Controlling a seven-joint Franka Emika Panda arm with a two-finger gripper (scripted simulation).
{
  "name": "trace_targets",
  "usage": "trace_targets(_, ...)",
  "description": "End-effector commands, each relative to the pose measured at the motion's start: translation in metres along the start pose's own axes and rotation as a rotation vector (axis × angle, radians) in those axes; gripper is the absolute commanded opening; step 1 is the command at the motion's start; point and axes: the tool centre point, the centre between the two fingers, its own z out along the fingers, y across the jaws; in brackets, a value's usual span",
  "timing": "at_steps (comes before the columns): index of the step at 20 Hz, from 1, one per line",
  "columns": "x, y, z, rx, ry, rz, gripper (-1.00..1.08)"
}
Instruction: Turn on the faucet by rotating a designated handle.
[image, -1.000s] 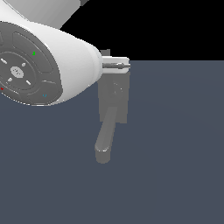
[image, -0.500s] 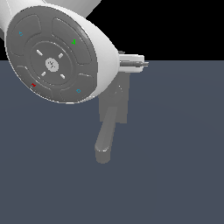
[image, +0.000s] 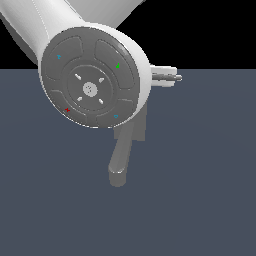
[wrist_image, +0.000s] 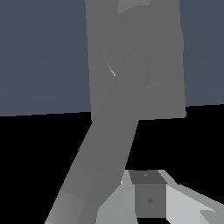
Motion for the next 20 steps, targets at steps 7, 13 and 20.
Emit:
trace_targets(7,-0.003,-0.034,0.007,-0.006,-0.004,-0.025,-1.00)
trace_targets(13,-0.004,-0.052,0.009,-0.007,-0.010,-0.031,-1.00)
trace_targets(20,0.009,-0.066,0.004,0.025,-0.043,0.014,-1.00)
